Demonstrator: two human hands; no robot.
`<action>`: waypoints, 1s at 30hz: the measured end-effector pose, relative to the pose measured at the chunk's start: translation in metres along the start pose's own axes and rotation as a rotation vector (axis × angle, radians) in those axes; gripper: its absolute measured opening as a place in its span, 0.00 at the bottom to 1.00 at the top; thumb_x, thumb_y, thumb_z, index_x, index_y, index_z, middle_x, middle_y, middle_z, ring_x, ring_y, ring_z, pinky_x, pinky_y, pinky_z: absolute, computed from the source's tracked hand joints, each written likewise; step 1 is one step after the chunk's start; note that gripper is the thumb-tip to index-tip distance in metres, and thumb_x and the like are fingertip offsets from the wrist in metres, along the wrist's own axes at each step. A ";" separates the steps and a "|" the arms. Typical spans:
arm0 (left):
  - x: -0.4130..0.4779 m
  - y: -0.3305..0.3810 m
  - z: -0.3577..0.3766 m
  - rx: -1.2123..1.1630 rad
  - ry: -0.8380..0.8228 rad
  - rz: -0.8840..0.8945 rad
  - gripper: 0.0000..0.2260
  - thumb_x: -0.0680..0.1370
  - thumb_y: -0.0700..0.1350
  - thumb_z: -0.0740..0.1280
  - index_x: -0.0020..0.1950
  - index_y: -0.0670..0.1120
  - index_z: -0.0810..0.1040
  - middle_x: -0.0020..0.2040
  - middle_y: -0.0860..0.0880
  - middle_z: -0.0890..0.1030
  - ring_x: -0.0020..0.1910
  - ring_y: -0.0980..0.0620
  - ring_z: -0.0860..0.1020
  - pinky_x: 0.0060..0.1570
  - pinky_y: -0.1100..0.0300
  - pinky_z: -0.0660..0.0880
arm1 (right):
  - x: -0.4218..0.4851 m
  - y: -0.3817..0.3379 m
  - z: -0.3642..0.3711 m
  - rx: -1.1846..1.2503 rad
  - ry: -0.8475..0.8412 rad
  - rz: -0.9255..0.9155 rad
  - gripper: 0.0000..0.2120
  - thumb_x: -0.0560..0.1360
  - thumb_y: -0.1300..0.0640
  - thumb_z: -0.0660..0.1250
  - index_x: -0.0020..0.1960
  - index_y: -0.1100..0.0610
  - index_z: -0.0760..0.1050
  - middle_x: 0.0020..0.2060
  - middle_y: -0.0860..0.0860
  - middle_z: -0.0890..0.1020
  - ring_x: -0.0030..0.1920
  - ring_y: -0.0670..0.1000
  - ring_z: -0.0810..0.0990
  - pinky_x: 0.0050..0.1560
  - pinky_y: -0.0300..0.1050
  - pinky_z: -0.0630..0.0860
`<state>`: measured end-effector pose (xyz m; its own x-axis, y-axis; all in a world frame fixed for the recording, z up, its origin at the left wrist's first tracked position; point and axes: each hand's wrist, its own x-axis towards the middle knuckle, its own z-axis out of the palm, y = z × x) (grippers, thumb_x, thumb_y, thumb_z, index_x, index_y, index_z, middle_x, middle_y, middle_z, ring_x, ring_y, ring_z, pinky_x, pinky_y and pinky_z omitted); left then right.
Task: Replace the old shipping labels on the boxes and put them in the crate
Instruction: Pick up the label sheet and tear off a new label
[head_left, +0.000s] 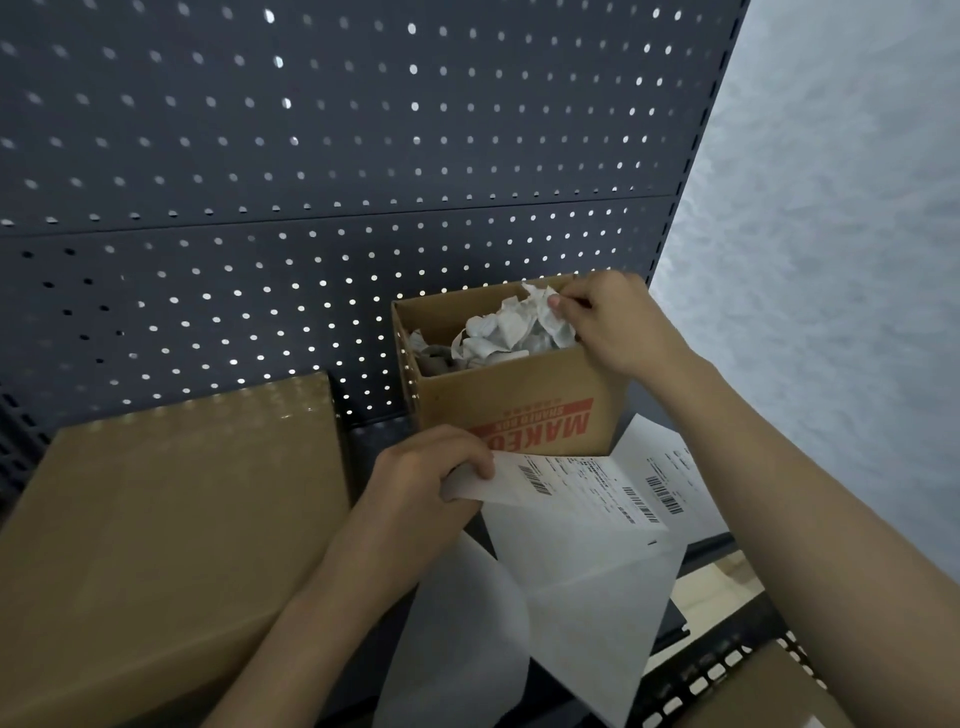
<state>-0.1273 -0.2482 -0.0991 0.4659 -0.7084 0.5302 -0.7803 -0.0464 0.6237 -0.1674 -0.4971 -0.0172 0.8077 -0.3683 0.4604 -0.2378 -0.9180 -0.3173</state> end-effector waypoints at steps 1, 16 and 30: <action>-0.001 0.001 -0.001 -0.002 0.006 -0.001 0.13 0.65 0.30 0.74 0.43 0.46 0.82 0.49 0.54 0.81 0.53 0.64 0.77 0.52 0.69 0.74 | 0.000 0.000 -0.001 0.042 -0.012 0.026 0.12 0.78 0.56 0.66 0.37 0.59 0.77 0.29 0.56 0.76 0.31 0.52 0.72 0.36 0.44 0.70; -0.013 0.021 -0.017 -0.113 -0.019 -0.018 0.11 0.69 0.51 0.74 0.49 0.49 0.82 0.55 0.61 0.79 0.59 0.62 0.76 0.53 0.72 0.74 | 0.002 -0.010 -0.012 0.206 -0.113 0.016 0.05 0.69 0.53 0.77 0.40 0.54 0.85 0.31 0.40 0.79 0.32 0.39 0.76 0.32 0.26 0.69; -0.015 0.045 -0.012 -0.522 0.094 -0.350 0.18 0.71 0.26 0.69 0.50 0.47 0.83 0.51 0.55 0.83 0.52 0.57 0.82 0.48 0.64 0.77 | -0.002 -0.007 -0.013 0.209 -0.128 0.067 0.07 0.72 0.54 0.75 0.41 0.51 0.77 0.36 0.48 0.84 0.38 0.46 0.83 0.44 0.44 0.80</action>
<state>-0.1645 -0.2313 -0.0727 0.7098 -0.6474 0.2776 -0.2802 0.1021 0.9545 -0.1746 -0.4918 -0.0047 0.8586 -0.3935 0.3285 -0.1871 -0.8372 -0.5139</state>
